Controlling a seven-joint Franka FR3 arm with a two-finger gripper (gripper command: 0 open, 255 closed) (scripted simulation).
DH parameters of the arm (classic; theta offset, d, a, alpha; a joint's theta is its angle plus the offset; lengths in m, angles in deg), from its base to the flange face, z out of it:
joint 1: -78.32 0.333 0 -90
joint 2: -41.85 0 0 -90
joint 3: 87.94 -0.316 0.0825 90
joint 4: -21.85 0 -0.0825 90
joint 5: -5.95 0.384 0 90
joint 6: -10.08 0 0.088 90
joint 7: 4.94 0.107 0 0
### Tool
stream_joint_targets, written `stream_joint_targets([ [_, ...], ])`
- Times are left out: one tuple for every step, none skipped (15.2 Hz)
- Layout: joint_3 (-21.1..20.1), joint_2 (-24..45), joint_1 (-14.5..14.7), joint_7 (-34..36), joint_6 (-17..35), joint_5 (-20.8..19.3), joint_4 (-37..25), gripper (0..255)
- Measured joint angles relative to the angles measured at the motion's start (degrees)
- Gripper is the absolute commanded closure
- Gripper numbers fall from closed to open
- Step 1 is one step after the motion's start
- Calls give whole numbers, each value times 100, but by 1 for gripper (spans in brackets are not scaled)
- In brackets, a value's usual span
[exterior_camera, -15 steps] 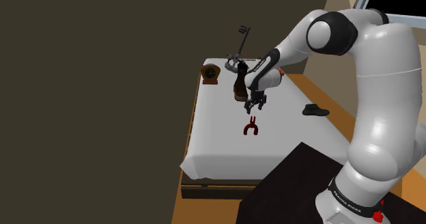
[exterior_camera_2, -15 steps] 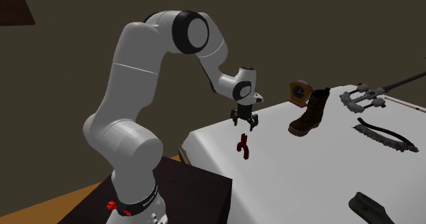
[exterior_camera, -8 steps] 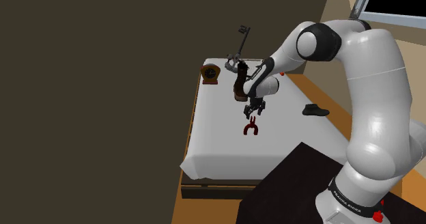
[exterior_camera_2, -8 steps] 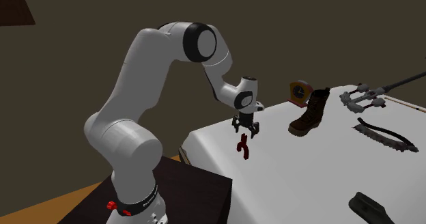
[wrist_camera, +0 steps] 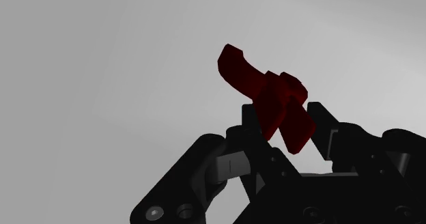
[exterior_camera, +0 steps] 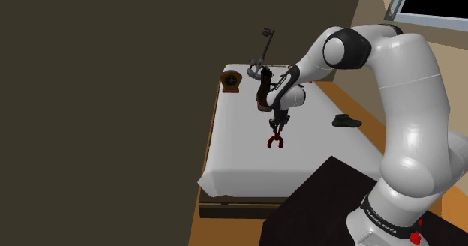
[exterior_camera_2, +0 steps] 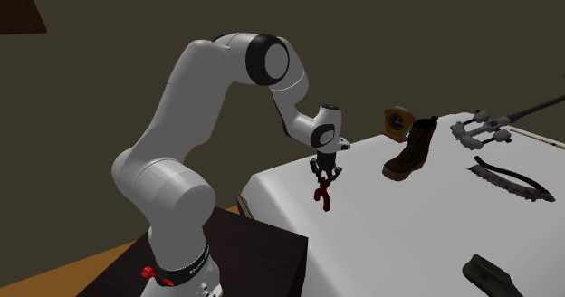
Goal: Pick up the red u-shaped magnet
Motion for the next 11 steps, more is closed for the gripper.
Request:
stream_joint_targets([
  [0,2,-1,0,-1,0,-3,255],
  [0,4,-2,-1,-1,0,-6,255],
  [0,4,-2,-1,0,1,-6,255],
  [1,3,-3,-2,1,1,-4,255],
  [2,2,-2,-1,2,0,-2,255],
  [5,-28,8,7,-15,-5,17,255],
  [13,-66,10,7,-62,-14,11,255],
  [23,-126,19,14,-92,-23,41,255],
  [33,-188,33,25,-137,-34,59,255],
  [45,-262,46,37,-191,-47,79,255],
  [56,-323,51,39,-235,-58,95,255],
])
